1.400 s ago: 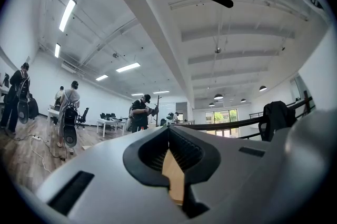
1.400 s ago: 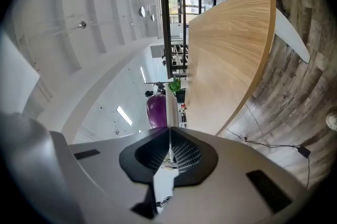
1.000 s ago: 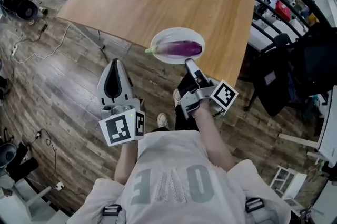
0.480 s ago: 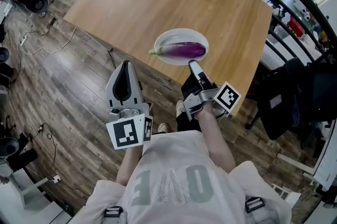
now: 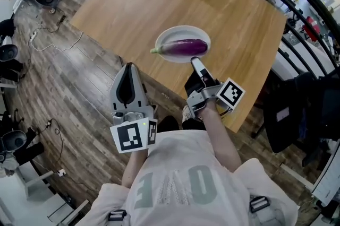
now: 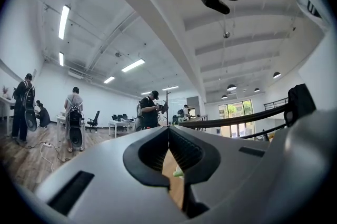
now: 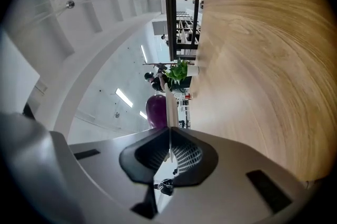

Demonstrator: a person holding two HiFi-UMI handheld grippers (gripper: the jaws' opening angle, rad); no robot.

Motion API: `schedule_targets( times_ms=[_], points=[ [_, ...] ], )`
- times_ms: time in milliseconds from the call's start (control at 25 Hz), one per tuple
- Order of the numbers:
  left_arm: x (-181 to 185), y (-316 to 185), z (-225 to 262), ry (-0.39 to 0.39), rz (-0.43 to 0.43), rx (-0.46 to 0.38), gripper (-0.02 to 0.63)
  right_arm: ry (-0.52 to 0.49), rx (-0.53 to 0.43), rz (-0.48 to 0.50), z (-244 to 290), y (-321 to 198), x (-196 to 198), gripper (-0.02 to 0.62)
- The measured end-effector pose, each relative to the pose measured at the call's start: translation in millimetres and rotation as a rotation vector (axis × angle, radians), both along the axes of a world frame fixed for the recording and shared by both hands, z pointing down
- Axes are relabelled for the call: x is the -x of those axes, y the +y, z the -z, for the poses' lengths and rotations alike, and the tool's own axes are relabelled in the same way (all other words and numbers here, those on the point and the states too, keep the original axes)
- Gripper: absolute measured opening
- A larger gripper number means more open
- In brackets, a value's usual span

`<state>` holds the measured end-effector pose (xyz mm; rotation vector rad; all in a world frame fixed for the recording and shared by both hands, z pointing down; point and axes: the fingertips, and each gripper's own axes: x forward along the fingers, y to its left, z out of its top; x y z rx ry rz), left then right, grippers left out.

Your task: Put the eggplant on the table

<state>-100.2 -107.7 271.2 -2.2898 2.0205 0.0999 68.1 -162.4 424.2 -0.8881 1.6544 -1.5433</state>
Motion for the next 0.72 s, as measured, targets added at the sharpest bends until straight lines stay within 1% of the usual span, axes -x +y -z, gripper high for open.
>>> schedule_targets(
  times_ms=[160,280,400,600,720],
  points=[
    [11.2,-9.5,-0.8,-0.001,0.031,0.012,0.009,-0.012,0.004,0.025,2.0,-16.8,11.3,0.026],
    [22.0,-23.3,-3.6,0.006,0.038,0.01,0.009,-0.006,0.017,0.035,-5.2,-26.7,20.3,0.026],
    [29.1,-39.7,-2.5,0.012,0.03,-0.003,0.009,-0.025,0.034,0.025,-10.8,-35.8,25.8,0.026],
    [35.6,-67.4,4.8,0.02,-0.002,-0.021,0.009,-0.008,0.021,0.011,-5.2,-55.1,31.4,0.026],
    [50.6,-87.7,8.3,0.021,-0.013,-0.024,0.009,-0.006,0.028,-0.001,-4.9,-73.4,44.7,0.026]
  ],
)
